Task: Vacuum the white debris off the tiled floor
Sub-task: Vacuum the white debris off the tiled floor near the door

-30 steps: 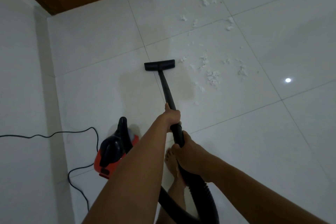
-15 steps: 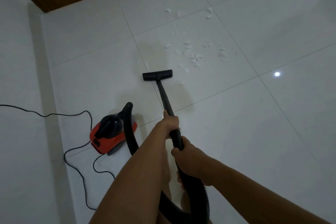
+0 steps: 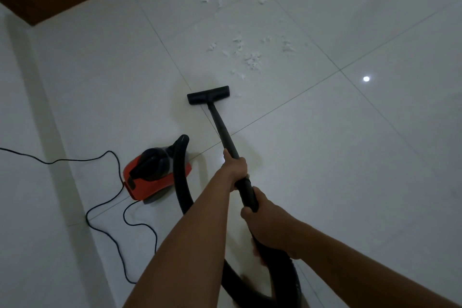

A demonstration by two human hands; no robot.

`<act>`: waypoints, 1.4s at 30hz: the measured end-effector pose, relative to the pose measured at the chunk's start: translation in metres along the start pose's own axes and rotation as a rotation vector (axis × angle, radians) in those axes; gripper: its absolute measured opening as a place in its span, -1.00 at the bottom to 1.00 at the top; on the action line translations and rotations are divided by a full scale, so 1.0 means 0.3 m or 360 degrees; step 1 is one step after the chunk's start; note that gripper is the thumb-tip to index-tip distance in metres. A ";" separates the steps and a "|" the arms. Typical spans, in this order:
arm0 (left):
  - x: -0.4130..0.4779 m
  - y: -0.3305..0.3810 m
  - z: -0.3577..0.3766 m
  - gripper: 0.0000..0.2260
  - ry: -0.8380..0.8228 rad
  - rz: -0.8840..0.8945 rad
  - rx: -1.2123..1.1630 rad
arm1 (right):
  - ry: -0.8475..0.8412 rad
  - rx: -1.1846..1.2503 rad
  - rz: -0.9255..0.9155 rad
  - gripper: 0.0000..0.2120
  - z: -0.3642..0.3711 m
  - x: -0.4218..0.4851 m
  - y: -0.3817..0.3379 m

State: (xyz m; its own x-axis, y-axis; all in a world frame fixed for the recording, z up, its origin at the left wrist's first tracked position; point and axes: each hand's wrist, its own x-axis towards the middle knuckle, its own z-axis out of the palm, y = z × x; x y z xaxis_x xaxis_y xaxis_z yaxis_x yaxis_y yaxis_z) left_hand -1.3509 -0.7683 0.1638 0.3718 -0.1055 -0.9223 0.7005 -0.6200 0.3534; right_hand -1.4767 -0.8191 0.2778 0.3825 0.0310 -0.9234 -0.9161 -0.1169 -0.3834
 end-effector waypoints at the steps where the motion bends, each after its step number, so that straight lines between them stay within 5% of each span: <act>1: 0.000 -0.023 0.000 -0.30 0.0000 0.0007 0.0016 | 0.0009 -0.0004 0.0006 -0.47 0.018 -0.001 0.018; 7: -0.046 -0.134 0.019 -0.32 -0.0024 0.0021 0.0031 | 0.0195 -0.0225 -0.0101 -0.42 0.122 -0.016 0.132; 14: -0.143 -0.199 0.059 -0.34 -0.0071 0.0009 0.0101 | 0.0119 0.0016 -0.0101 -0.56 0.158 -0.080 0.225; 23: -0.204 -0.226 0.145 -0.32 -0.0168 0.0013 0.0218 | 0.0304 -0.0176 0.0015 -0.34 0.171 -0.148 0.286; 28: -0.183 -0.246 0.180 -0.34 -0.0180 0.0022 0.0292 | 0.0192 0.0139 -0.0030 -0.52 0.166 -0.162 0.318; 42: -0.012 -0.392 0.232 -0.34 -0.0121 0.0140 0.0297 | 0.0385 0.0088 -0.0197 -0.48 0.244 -0.006 0.473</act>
State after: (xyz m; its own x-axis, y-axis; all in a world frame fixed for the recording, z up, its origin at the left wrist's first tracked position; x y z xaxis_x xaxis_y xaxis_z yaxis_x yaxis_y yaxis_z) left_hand -1.4769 -0.7492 0.1148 0.3747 -0.2192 -0.9009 0.5402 -0.7381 0.4043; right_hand -1.6162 -0.7631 0.2239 0.5032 -0.1968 -0.8414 -0.8633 -0.0725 -0.4994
